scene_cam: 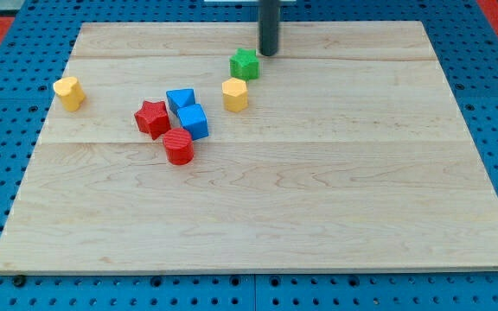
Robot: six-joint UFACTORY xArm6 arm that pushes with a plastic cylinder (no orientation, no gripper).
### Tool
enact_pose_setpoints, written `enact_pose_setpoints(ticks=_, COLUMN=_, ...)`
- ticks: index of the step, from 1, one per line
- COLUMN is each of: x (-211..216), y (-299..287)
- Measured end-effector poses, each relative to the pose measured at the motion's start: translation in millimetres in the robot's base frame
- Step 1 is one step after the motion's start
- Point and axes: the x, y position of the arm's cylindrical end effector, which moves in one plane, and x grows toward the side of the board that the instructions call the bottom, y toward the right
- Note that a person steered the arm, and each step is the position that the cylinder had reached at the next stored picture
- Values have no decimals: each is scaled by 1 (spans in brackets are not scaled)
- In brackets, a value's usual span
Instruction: Move the green star towards the bottom right
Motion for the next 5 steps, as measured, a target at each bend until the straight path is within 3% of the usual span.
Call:
enact_pose_setpoints(ticks=2, x=-27, y=-78)
enact_pose_setpoints(ticks=3, x=-5, y=-78)
enact_pose_setpoints(ticks=4, x=25, y=-6)
enact_pose_setpoints(ticks=5, x=41, y=-4)
